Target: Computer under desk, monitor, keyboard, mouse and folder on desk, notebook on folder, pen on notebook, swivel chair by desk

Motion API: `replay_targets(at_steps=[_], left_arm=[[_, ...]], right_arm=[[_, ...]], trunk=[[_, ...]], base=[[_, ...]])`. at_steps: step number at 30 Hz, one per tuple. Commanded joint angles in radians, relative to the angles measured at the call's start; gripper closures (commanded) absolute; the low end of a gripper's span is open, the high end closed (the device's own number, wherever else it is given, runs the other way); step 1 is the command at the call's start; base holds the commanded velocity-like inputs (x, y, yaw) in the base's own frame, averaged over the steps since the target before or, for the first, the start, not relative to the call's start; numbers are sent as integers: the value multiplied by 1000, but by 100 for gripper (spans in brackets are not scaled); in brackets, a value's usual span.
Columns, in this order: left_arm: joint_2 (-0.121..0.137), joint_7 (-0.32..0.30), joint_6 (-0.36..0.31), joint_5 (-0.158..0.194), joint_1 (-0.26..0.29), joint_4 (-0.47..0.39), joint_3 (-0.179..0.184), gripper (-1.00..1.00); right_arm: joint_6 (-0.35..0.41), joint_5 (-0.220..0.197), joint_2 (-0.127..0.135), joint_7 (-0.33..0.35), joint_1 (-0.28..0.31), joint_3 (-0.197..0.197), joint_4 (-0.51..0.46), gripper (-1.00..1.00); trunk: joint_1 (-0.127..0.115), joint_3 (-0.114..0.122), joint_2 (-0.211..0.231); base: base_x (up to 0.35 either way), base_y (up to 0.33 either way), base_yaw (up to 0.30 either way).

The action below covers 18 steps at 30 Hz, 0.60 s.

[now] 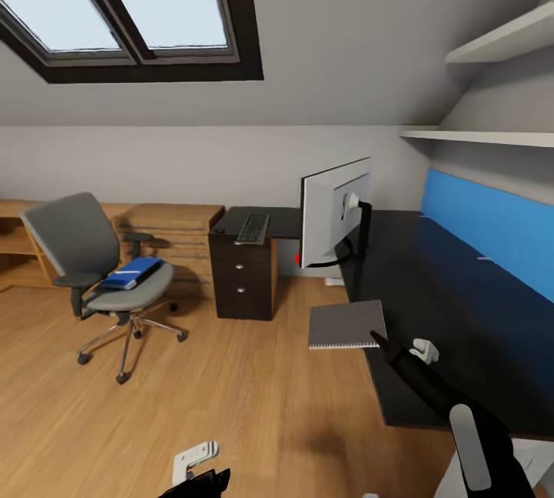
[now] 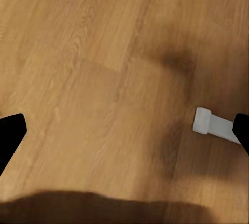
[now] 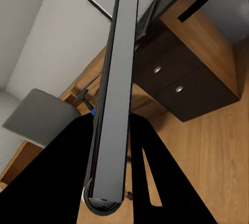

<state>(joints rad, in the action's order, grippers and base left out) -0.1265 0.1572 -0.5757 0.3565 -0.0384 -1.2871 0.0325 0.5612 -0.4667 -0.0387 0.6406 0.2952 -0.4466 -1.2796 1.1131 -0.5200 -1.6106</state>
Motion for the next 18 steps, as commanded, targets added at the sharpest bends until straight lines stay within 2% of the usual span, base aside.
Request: replay_targets(at_steps=[1, 18], left_arm=[[0, 8, -3, 10, 0, -1, 1, -100], [-1, 7, -3, 10, 0, -1, 2, -100]], right_arm=[[8, -4, -1, 3, 1, -3, 0, 100], [7, -1, -10, 2, 1, 1, 9, 100]], trunk=[[0, -1, 0], [0, -1, 0]], base=[[0, 255, 0], [0, 295, 0]])
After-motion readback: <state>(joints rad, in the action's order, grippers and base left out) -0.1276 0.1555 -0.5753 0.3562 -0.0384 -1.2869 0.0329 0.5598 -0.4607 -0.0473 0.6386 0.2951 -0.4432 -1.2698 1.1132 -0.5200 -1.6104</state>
